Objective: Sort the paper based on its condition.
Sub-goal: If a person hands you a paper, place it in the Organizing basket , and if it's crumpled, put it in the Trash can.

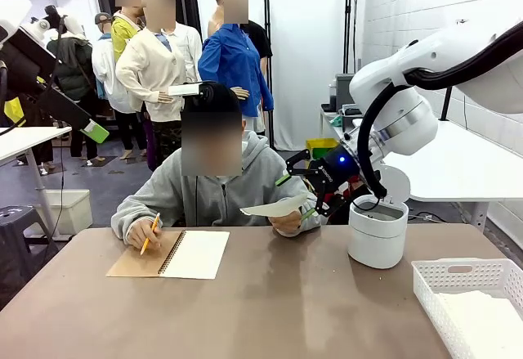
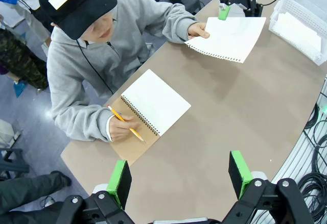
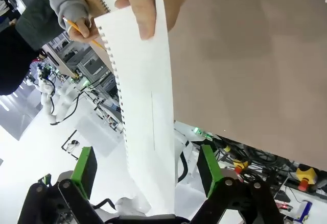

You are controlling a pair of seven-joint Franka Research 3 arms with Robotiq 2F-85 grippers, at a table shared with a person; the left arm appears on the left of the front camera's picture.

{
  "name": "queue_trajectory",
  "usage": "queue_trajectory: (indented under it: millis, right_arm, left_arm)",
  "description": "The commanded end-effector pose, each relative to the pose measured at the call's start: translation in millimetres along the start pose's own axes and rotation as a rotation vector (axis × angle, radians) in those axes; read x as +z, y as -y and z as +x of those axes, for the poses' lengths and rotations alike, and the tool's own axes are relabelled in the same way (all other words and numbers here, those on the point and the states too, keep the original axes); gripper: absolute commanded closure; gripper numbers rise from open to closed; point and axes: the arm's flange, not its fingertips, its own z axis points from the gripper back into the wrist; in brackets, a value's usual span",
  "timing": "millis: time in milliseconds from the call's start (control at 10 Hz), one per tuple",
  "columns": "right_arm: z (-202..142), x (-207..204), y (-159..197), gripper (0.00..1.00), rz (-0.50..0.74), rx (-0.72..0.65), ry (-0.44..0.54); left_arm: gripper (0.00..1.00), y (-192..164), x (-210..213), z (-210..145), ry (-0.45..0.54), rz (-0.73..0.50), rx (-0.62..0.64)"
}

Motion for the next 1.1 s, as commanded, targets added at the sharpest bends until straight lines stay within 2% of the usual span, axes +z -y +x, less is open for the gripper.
queue_trajectory:
  millis: [0, 100, 500, 600, 1000]
  right_arm:
    - [10.0, -5.4, -7.1, 0.00, 0.030, -0.005, 0.004]
    - [12.2, -4.9, -5.6, 0.19, 0.032, 0.017, -0.030]
    - [11.2, -3.5, -6.7, 0.97, 0.050, -0.001, -0.043]
    - [11.1, -3.7, -6.7, 1.00, 0.053, -0.012, -0.051]
    - [9.1, -5.7, -5.7, 1.00, 0.047, -0.029, -0.059]
  left_arm:
    - [0.00, -0.7, 0.2, -0.4, 0.002, -0.004, 0.001]
    - [0.00, -0.7, 0.2, -0.4, 0.002, -0.004, 0.001]
    - [0.00, -0.7, 0.2, -0.4, 0.002, -0.004, 0.001]
    - [0.00, -0.7, 0.2, -0.4, 0.002, -0.004, 0.001]
    - [0.00, -0.7, 0.2, -0.4, 0.002, -0.004, 0.001]
